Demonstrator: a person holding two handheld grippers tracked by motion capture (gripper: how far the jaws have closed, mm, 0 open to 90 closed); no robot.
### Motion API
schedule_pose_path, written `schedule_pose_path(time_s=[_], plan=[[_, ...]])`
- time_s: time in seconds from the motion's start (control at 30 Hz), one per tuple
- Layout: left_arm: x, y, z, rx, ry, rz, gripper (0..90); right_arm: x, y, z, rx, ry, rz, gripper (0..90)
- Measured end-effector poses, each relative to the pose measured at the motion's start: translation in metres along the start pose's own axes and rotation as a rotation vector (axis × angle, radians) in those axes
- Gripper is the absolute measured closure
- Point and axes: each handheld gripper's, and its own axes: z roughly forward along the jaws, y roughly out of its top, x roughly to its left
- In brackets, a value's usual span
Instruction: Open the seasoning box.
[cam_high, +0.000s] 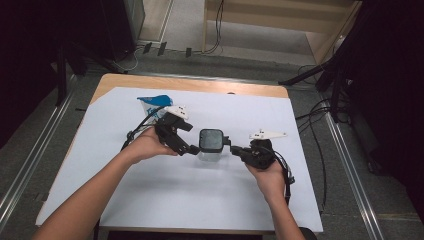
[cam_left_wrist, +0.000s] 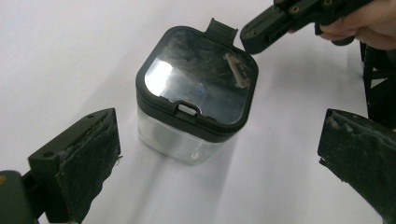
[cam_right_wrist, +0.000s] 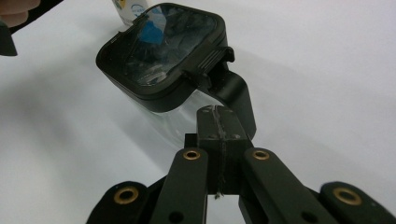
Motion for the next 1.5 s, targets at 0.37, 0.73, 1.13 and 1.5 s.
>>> schedule_pose_path(time_s=[0.37,0.73,1.13,1.5], plan=[[0.009,-0.006,0.021,0.002,0.017,0.034,0.4,-0.009,0.003,0.003,0.005,-0.025,0.001,90.0],[0.017,-0.010,0.045,0.038,-0.003,0.070,1.3,-0.013,0.002,0.011,0.031,-0.029,0.015,90.0],[0.020,-0.011,0.043,-0.021,-0.047,0.089,7.8,-0.015,0.001,0.013,0.035,-0.030,0.029,90.0],[0.021,-0.001,0.045,0.002,-0.062,0.118,11.0,-0.016,0.002,0.014,0.037,-0.030,0.022,90.0]])
